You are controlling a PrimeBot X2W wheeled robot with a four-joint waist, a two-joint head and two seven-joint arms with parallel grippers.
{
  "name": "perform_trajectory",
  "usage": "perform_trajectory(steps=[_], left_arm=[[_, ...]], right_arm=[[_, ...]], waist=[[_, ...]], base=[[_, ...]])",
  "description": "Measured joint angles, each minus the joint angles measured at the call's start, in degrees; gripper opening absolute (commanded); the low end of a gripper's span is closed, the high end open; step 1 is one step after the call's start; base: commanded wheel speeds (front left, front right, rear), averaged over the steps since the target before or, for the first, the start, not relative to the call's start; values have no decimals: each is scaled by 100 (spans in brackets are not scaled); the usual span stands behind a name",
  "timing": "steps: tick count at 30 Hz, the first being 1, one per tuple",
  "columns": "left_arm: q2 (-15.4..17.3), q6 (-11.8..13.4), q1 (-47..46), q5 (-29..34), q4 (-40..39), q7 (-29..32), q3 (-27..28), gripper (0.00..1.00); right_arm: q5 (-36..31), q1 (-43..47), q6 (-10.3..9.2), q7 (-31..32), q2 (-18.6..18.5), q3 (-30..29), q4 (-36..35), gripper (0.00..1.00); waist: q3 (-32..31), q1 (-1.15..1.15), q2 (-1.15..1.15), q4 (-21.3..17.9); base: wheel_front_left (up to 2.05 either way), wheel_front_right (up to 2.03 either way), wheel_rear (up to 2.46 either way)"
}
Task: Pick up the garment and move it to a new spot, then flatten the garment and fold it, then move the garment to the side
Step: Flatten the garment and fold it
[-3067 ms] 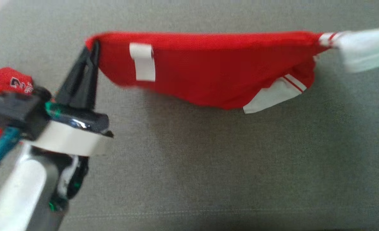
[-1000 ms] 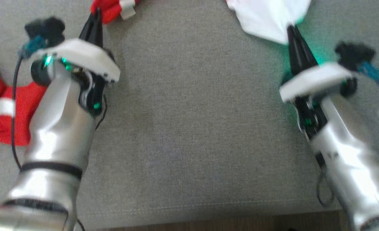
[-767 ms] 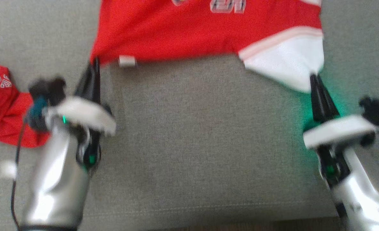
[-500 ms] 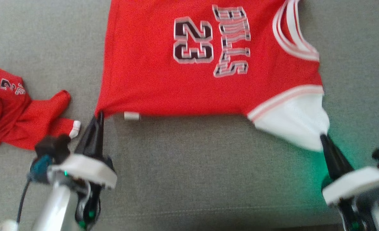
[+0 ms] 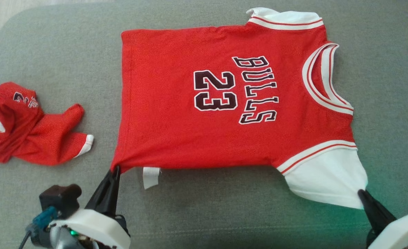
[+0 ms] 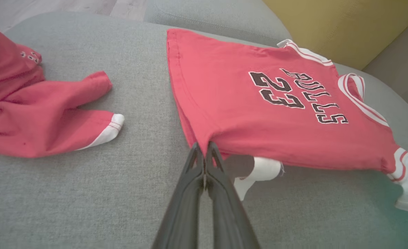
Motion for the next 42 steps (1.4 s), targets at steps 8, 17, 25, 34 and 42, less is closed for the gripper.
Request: perform_trajectory(steps=[8,17,25,34,42], left_arm=[[148,-46,-198,-263,85,760,-110,0],[291,-446,-1360,-1032,647,1749,-42,0],[388,-692,-2325,-1181,1289,1936,76,0],[19,-943,-2937,-1105,2275,817,63,100],[-147,-513,-2888,-358,2179,-842,177,100]], right_arm=[[0,-252,0,325,11,-147,15,0],[-45,-1760,0,606,10,-140,345,0],[-20,-3095,0,419,-119,-116,1049,0],[96,-3583,0,-1040,-488,535,1844,100],[-935,-3401,0,-3308,-632,805,1691,100]], waist=[[126,0,0,8],[554,0,0,16],[926,0,0,91],[1219,1,0,162],[1152,1,0,126]], base=[[0,0,0],[0,0,0],[0,0,0],[0,0,0],[0,0,0]])
